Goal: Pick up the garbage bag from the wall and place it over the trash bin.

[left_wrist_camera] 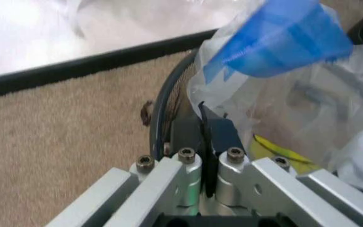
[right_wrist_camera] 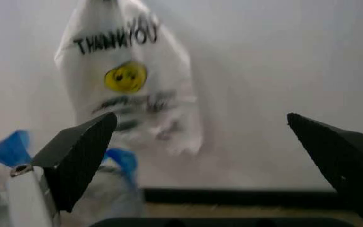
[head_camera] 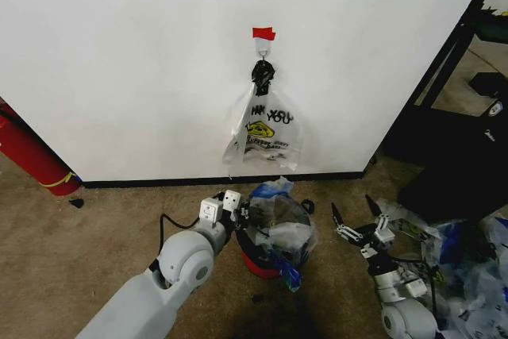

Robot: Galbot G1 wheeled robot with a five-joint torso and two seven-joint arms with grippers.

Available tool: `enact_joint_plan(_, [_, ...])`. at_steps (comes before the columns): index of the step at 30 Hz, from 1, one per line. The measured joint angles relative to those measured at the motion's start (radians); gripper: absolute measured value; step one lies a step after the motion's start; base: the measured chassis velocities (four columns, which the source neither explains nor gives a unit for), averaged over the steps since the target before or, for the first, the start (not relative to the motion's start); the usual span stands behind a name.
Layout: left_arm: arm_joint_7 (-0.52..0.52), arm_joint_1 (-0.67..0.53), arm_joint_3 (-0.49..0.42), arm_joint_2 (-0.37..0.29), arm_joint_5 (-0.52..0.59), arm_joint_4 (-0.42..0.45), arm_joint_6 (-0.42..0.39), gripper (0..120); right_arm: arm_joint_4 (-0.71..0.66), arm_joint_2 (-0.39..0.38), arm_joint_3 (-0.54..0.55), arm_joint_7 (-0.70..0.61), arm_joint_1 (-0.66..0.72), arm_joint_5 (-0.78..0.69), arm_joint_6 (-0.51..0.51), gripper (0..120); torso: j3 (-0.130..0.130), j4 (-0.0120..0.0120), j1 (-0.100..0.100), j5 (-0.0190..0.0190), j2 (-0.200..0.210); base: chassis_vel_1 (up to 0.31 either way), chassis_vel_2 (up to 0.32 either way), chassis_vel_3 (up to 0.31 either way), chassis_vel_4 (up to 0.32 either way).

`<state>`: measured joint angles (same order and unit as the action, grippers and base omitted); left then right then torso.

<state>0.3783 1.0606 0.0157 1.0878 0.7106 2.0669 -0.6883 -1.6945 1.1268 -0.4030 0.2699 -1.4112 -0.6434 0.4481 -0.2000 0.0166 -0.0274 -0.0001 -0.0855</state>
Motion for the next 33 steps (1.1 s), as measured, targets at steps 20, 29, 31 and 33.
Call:
enact_joint_plan(20, [-0.034, -0.014, -0.029, 0.034, -0.001, -0.036, 0.063, 0, -0.039, -0.152, 0.05, 0.169, 0.177, -0.002, -0.694, 100, 0.0, -0.0003, 0.0, 0.0003, 0.0, 0.0, 0.0, 0.0, 0.0])
enact_joint_plan(29, [-0.046, -0.03, -0.038, 0.038, -0.002, -0.048, 0.069, 0, 0.006, -0.151, 0.101, 0.116, 0.251, -0.133, -0.779, 100, 0.0, -0.0003, 0.0, 0.0001, 0.0, 0.0, 0.0, 0.0, 0.0])
enact_joint_plan(31, [-0.046, -0.029, -0.036, 0.037, -0.003, -0.048, 0.07, 0, 0.011, -0.145, 0.107, 0.107, 0.263, -0.15, -0.788, 100, 0.0, -0.0003, 0.0, 0.0002, 0.0, 0.0, 0.0, 0.0, 0.0])
enact_joint_plan(33, [-0.046, -0.025, -0.034, 0.034, -0.003, -0.048, 0.07, 0, 0.018, -0.135, 0.114, 0.087, 0.285, -0.183, -0.807, 100, 0.0, -0.0003, 0.0, 0.0002, 0.0, 0.0, 0.0, 0.0, 0.0])
